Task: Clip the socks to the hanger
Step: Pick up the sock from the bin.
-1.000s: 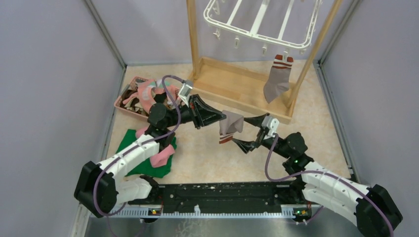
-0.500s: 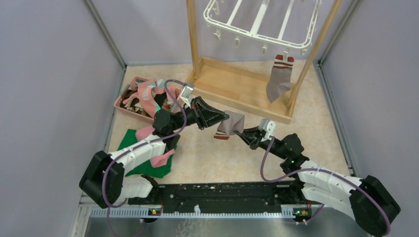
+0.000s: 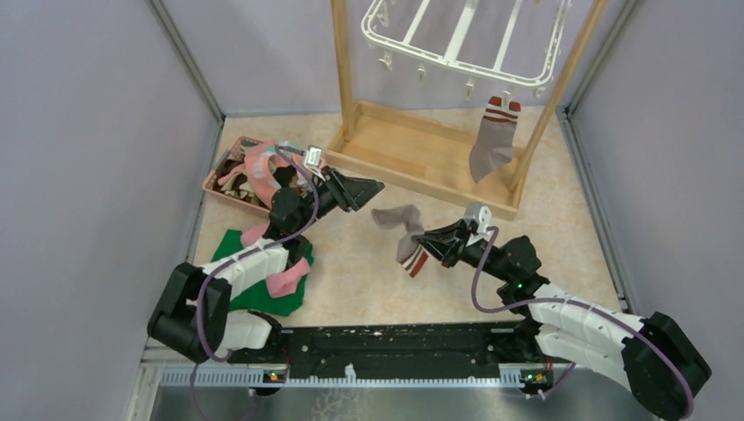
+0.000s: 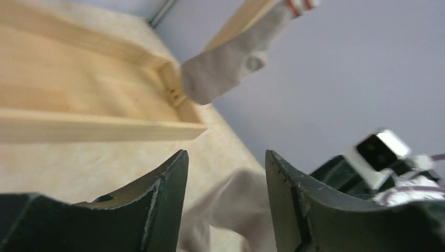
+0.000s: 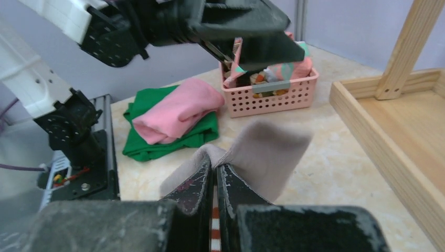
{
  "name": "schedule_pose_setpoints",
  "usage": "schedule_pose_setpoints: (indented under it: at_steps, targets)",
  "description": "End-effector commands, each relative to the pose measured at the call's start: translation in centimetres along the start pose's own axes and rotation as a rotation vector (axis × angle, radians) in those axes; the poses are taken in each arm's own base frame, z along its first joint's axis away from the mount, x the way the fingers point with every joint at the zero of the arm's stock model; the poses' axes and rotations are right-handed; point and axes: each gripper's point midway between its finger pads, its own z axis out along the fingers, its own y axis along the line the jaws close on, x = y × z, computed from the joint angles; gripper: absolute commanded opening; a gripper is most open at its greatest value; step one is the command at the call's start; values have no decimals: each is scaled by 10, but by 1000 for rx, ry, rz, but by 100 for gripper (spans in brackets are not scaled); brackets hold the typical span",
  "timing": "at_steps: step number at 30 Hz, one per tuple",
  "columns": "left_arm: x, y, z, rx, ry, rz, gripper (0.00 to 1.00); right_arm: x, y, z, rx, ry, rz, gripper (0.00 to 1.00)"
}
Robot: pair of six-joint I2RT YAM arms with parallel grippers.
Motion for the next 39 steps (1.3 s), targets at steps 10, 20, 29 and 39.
schedule_pose_setpoints:
  at_steps: [10,20,29,39]
  targets:
    - [50,9,-74,260,126,-33,74,-58,9,15,-9,-169,199,0]
    - [57,-31,-92,333,106,36,78,-61,-3,8,68,-188,166,0]
    - [80,-55,-68,399,119,189,76,-60,0,9,53,-179,171,0]
    - [88,-43,-42,327,172,127,53,-58,1,11,40,-174,181,0]
